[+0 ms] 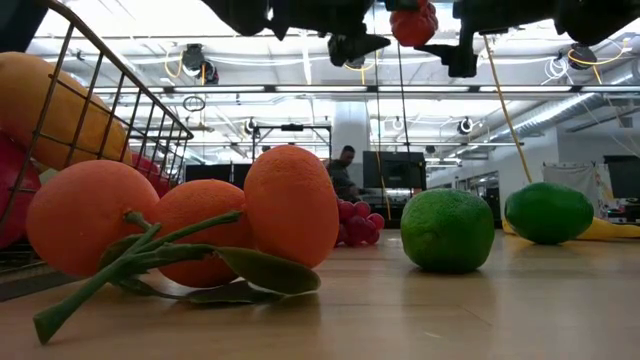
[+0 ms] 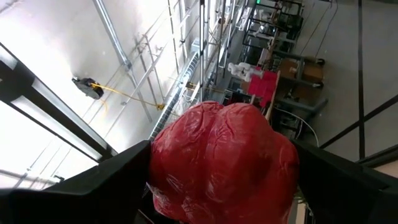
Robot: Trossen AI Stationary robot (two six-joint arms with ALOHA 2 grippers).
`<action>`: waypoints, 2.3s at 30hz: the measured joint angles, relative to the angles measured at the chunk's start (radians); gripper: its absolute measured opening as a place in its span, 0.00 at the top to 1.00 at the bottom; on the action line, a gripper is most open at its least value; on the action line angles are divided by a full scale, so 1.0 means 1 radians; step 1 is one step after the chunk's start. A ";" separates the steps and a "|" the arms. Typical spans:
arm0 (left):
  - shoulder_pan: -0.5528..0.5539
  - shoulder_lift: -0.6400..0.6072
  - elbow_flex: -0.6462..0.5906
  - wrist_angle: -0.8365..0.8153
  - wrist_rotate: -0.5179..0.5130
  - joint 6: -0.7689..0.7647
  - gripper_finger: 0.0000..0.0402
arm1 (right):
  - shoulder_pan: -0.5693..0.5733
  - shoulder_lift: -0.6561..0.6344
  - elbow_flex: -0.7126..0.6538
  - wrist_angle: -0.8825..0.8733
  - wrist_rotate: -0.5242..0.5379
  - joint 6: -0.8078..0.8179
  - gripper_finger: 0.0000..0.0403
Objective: Build produce basket
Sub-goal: Put the orange pumpkin into the wire basket
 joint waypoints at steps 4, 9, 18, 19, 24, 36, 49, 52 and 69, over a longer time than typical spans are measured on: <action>0.000 0.007 0.000 0.004 0.007 -0.003 0.08 | 0.000 0.000 0.000 -0.006 -0.005 0.000 0.11; -0.001 0.006 0.000 0.004 0.032 0.009 0.23 | 0.000 0.000 0.000 -0.026 -0.023 0.010 0.11; 0.000 0.006 0.000 0.001 0.037 0.027 0.39 | -0.006 0.000 0.000 -0.040 -0.025 0.021 0.11; 0.000 0.006 0.000 0.002 0.037 0.028 0.38 | -0.006 0.000 0.000 -0.035 -0.026 0.013 0.11; 0.000 -0.005 0.000 0.010 0.044 0.033 0.35 | -0.005 -0.020 0.000 -0.023 -0.037 -0.030 0.07; 0.050 -0.193 0.000 -0.122 0.033 0.032 0.36 | -0.005 -0.157 0.001 -0.027 -0.102 -0.191 0.03; 0.100 -0.480 0.000 -0.308 0.033 0.034 0.37 | -0.006 -0.189 0.001 -0.068 -0.068 -0.292 0.03; 0.092 -0.533 0.000 -0.341 0.034 0.033 0.36 | -0.006 -0.189 0.001 -0.068 -0.068 -0.292 0.03; 0.037 -0.708 0.000 -0.459 0.035 0.145 0.35 | -0.006 -0.188 0.001 -0.068 -0.068 -0.291 0.03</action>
